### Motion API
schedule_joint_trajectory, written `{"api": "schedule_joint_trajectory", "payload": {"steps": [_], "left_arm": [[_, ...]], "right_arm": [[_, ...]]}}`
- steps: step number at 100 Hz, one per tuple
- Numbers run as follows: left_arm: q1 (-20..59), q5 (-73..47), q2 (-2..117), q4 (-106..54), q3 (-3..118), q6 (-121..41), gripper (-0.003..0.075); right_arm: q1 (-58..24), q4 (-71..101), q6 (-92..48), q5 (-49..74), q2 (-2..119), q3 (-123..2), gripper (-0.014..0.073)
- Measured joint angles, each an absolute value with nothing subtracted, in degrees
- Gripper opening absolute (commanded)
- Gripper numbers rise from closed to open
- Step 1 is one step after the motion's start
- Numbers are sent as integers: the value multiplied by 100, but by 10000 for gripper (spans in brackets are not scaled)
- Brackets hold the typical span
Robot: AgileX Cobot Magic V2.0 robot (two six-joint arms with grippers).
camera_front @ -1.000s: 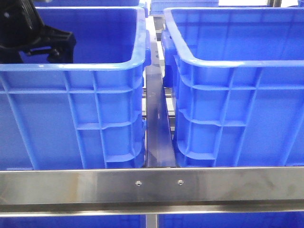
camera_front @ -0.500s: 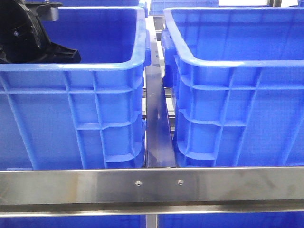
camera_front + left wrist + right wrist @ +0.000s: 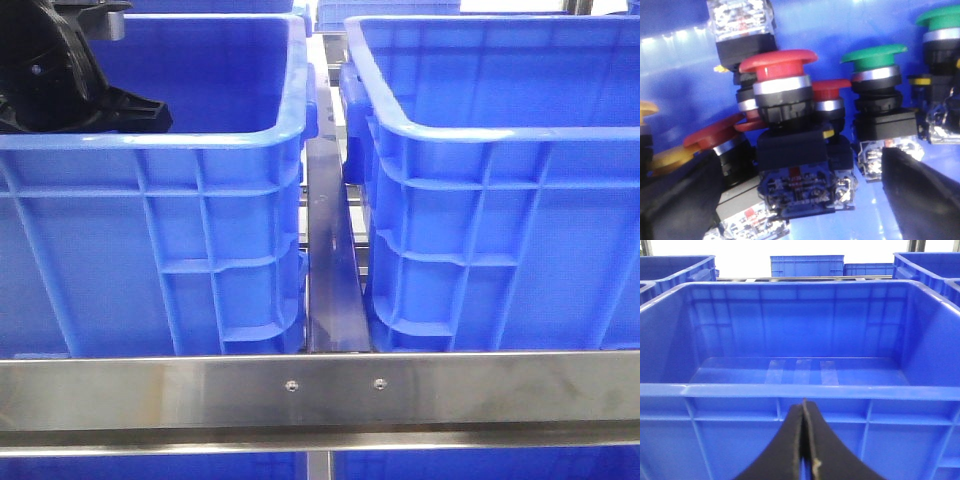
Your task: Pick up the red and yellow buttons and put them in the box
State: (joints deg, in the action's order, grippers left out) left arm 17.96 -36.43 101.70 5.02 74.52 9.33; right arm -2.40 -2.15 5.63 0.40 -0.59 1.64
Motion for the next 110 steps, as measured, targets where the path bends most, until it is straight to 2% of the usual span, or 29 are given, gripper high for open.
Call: {"api": "schedule_joint_trajectory", "payload": {"steps": [8,30,41,76,110], "left_arm": [[1796,-3643,10170,501,7452,933,459],[1796,-3669,10170,501,7452,933,174],[1796,-3680,10170,501,7452,933,96],[1818,-3753,10061,501,7452,933,83],[2189,-4230,8797,588,7452,677,83]], "right_arm": [[-240,-215,563,40,-59,164,-68],[-240,-215,563,40,-59,164,-68],[-240,-215,563,40,-59,164,-68],[-240,-215,563,40,-59,164,-68],[-240,-215,563,40,-59,164,-68]]}}
